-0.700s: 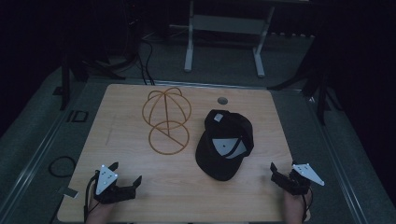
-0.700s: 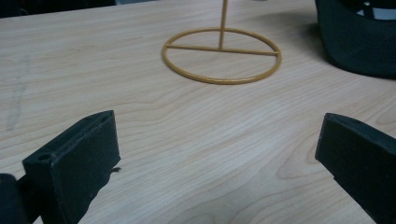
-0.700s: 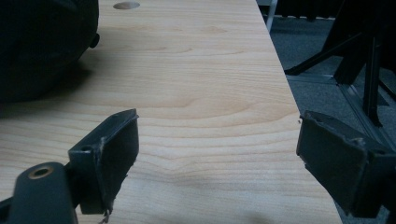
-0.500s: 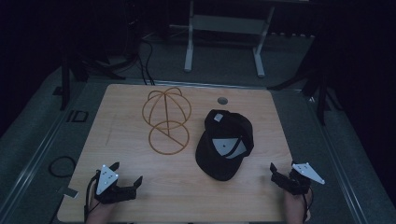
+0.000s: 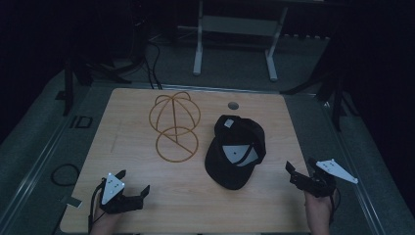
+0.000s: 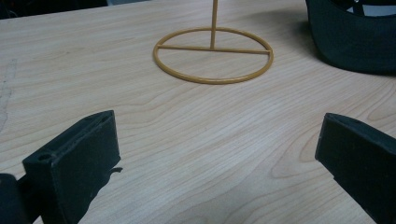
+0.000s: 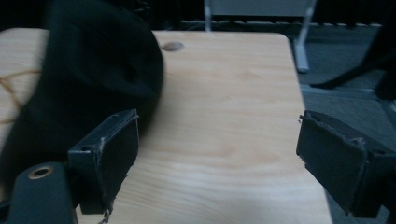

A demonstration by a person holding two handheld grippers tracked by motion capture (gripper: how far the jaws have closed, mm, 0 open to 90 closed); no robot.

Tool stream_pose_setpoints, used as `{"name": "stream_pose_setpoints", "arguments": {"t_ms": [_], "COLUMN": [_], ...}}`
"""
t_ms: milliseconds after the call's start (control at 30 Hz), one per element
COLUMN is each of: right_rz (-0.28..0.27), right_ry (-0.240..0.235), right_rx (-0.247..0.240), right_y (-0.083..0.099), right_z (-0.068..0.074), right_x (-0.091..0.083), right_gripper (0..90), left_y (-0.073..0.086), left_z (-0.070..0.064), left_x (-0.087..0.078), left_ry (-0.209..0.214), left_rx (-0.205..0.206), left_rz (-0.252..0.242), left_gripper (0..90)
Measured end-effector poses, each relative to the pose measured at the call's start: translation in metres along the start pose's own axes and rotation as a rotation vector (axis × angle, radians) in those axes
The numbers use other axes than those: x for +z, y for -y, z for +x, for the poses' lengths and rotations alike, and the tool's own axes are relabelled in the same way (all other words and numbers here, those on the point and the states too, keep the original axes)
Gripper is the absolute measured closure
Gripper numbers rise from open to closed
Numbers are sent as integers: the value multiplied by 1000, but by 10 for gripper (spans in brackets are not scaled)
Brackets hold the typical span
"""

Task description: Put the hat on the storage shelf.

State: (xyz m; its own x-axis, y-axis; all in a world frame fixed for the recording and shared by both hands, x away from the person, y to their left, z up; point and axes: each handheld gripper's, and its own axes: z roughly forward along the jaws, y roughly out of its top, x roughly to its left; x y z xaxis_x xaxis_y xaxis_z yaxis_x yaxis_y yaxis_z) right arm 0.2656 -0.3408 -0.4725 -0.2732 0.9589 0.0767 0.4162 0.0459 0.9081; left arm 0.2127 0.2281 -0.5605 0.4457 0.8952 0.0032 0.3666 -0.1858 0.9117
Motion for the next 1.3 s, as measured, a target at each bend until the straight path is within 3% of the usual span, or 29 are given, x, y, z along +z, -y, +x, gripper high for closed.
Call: {"name": "stream_pose_setpoints", "arguments": {"t_ms": [300,400,633,800,1067,1167,1267,1300], "right_rz": [5,-4,27,44,198,270,328,333], "right_ry": [-83,-59,-98,-93,-90,-75,-64,-51], "right_rx": [-63,-81,-131,-167,-154,-160,-188,-188], "right_y": [-41,-52,-77,-86,-82,-74,-66,-64], "right_z": [25,36,62,76,84,83,82,81], "right_x": [6,9,29,46,90,104,113,115], "right_gripper": [126,119,108,159,159,210,376,483], "left_y": [0,0,0,0,0,0,0,0], "left_z": [0,1,1,1,1,1,1,1], "left_x": [1,1,1,1,1,1,1,1], "left_ry": [9,13,18,22,29,30,31,32], "left_rx": [-5,-9,-12,-12,-11,-11,-9,-8], "left_rz": [9,8,9,10,13,13,14,15], "left_gripper": [2,2,2,2,2,2,2,2]}}
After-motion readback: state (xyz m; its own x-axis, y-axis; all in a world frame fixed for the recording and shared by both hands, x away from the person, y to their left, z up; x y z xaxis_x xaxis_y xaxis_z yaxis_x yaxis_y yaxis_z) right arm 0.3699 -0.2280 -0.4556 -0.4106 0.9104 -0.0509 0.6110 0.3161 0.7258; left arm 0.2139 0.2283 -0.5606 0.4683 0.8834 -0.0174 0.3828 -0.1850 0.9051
